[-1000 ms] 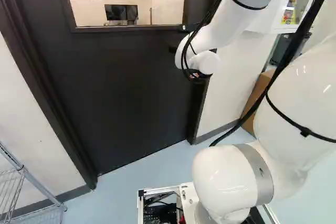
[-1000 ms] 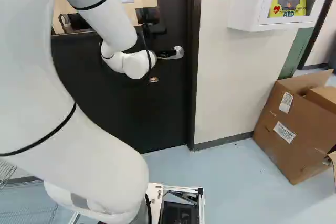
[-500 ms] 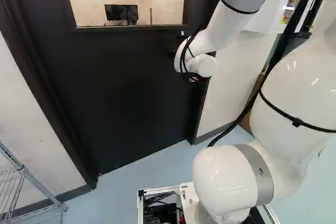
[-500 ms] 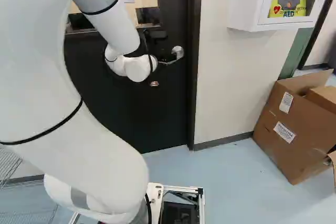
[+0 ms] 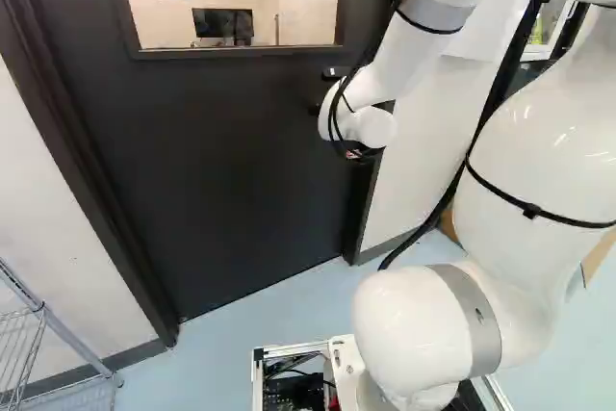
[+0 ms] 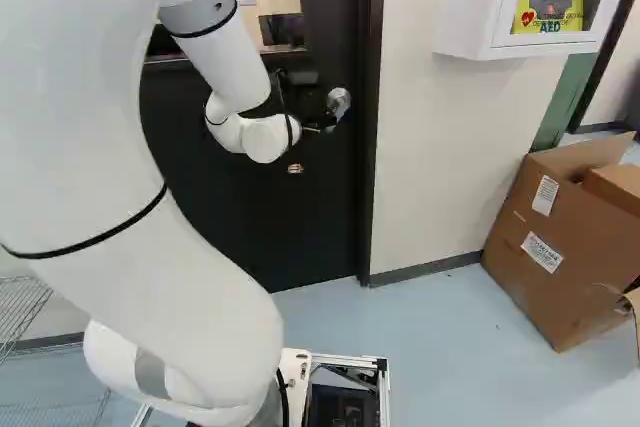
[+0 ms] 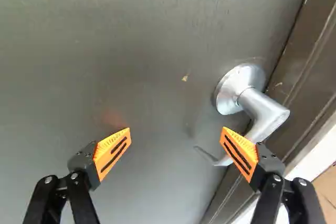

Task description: Open the door and move inside

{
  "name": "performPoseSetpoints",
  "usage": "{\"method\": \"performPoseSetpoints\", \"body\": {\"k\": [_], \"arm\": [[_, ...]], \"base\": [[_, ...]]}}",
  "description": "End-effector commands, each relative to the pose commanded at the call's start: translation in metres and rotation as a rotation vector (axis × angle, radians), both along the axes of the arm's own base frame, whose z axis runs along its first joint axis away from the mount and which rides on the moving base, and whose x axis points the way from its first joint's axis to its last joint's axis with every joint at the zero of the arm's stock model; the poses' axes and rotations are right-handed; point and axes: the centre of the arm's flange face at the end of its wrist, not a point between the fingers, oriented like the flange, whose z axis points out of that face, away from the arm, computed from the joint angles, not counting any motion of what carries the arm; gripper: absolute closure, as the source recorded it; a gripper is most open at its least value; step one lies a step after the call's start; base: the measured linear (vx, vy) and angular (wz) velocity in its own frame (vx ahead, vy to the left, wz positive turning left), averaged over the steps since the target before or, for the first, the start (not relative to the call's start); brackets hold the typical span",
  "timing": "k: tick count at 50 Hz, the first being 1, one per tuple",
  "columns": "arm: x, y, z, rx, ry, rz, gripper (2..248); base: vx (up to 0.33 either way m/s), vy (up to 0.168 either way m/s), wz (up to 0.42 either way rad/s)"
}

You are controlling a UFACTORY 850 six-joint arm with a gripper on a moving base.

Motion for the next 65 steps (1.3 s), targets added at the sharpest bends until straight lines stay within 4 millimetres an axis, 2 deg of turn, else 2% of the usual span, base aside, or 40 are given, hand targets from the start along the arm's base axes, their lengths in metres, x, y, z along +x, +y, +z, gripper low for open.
{"method": "performPoseSetpoints", "body": {"k": [15, 30, 52, 65], "arm": [[0.002, 0.0, -0.015, 0.001, 0.034, 0.0, 3], [0.005, -0.001, -0.018, 0.009, 0.039, -0.013, 3], [0.034, -0.006, -0.019, 0.082, 0.033, -0.129, 3], [0.057, -0.002, -0.022, 0.122, 0.04, -0.176, 3]], "base": [[0.0, 0.0, 0.0], [0.0, 0.0, 0.0], [0.0, 0.0, 0.0], [0.0, 0.0, 0.0]]}}
